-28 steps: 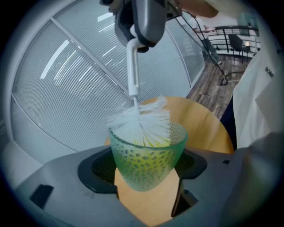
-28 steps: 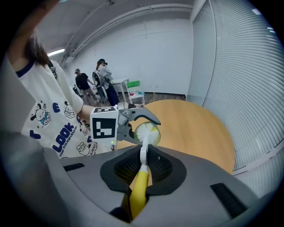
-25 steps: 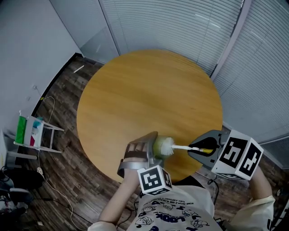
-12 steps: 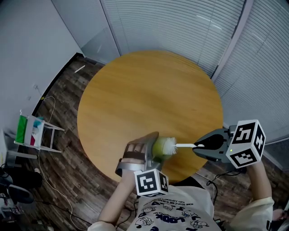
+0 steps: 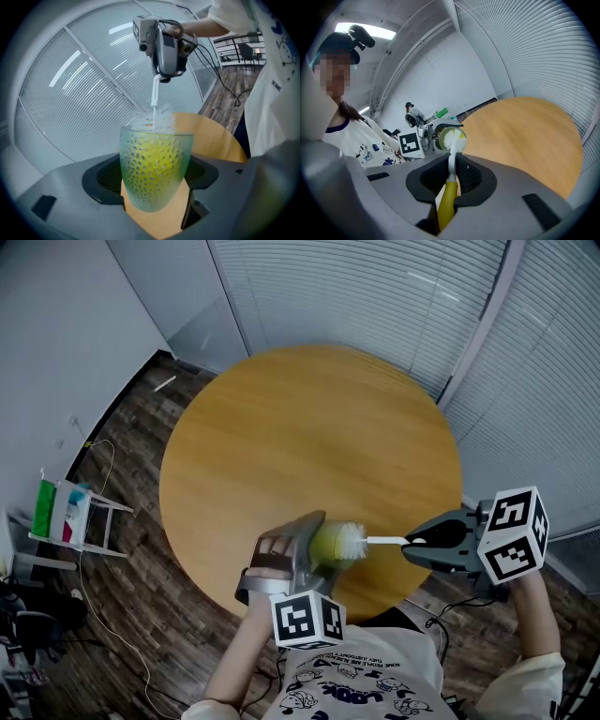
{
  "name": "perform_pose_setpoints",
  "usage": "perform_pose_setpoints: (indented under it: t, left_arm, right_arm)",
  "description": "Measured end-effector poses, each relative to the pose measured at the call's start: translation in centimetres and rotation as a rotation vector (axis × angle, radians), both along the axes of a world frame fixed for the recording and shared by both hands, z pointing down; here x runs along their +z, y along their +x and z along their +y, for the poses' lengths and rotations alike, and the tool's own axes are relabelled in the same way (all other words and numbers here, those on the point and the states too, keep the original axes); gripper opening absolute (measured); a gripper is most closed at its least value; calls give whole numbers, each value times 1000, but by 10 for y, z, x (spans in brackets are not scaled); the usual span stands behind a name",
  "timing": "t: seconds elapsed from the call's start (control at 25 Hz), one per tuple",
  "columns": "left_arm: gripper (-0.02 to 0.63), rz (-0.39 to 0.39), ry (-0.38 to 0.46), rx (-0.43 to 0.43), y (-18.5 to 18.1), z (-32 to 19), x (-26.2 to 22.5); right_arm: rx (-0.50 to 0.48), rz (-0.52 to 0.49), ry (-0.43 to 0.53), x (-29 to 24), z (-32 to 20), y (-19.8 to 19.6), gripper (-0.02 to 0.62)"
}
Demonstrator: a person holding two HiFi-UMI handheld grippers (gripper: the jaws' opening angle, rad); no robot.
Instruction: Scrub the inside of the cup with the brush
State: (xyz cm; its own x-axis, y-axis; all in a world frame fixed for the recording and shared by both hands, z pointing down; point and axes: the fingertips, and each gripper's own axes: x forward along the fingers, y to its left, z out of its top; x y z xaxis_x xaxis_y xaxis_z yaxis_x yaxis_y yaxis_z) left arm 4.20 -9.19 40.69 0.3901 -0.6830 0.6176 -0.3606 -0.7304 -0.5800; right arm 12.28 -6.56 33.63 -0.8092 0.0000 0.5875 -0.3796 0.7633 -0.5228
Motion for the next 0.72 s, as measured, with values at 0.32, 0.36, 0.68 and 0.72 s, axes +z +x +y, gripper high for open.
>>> perform_pose_setpoints:
  t: [0.32,0.36,0.68,0.72]
  left_arm:
    - [382,33,-19,-34,-4,-8,-1]
    - [382,35,-21,-37,-4,-8,0]
    - [382,60,-41,-46,-5,-4,5]
    - [382,63,-46,-49,-5,-4,6]
  right_arm:
    - [47,-42,-9,5,1,-1,46]
    - [53,-47,-11,6,1,-2,46]
    - [92,-82,-15,15,11,-2,46]
    - [95,-83,-11,16,11,-3,46]
